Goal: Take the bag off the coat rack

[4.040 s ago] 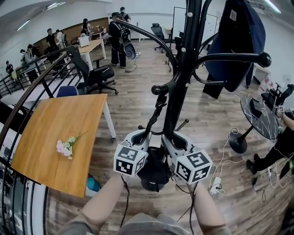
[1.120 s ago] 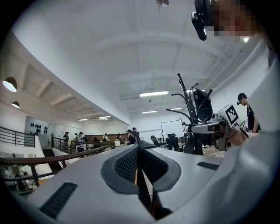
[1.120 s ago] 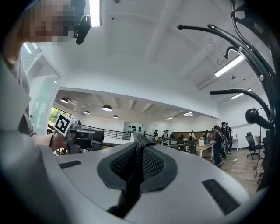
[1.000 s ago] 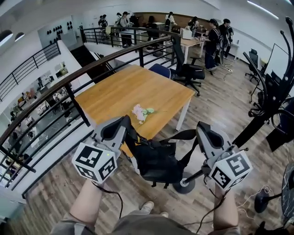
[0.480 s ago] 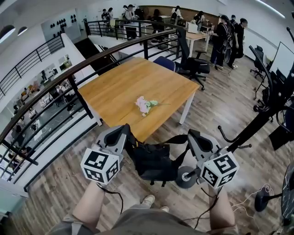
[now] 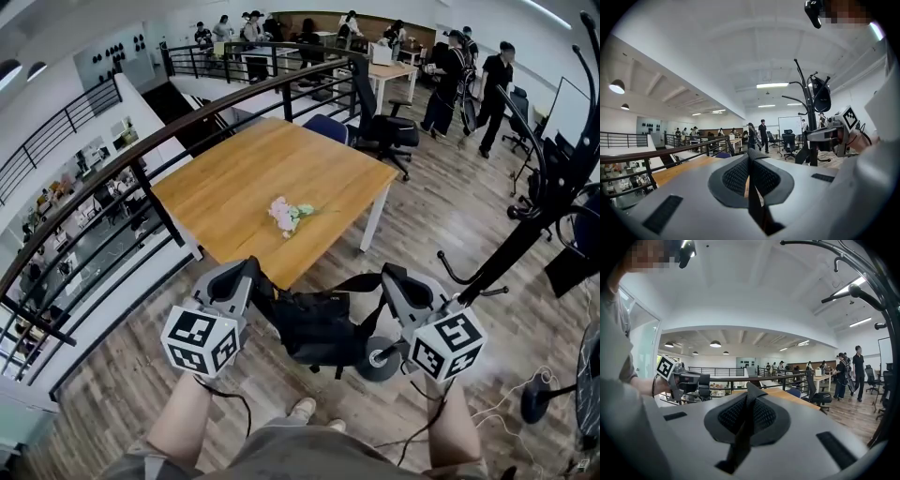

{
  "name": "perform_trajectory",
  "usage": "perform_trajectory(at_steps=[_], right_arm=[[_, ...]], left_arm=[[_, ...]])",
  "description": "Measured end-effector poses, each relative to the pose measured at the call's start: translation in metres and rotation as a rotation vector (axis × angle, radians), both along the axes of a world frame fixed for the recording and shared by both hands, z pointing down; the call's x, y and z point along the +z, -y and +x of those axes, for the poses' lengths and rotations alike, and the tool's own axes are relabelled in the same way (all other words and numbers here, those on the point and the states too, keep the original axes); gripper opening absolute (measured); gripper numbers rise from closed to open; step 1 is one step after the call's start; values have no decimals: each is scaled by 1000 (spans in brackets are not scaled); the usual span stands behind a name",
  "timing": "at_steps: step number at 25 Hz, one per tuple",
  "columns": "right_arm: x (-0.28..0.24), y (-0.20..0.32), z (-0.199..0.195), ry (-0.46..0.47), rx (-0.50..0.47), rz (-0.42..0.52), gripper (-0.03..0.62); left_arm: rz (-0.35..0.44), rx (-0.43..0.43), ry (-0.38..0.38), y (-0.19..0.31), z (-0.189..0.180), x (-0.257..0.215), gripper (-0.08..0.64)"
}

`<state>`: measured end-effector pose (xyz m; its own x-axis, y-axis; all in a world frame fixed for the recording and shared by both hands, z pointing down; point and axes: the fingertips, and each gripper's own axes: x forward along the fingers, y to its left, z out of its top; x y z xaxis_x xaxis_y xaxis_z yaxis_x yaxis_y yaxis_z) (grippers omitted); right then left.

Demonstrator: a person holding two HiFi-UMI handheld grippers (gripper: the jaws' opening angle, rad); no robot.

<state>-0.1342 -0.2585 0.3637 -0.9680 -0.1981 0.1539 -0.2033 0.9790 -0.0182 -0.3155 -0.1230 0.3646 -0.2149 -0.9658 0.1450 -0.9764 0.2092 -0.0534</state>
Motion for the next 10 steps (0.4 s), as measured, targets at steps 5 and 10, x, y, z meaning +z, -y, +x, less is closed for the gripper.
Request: perform_trajectory(at_steps=[5,10], right_arm=[[-1,10,9,8,18,-7,32],[6,36,21,13,11,-14,32]], left_arm=[[4,11,9,11,8,-2,17],[-2,6,11,35,19,2,17]])
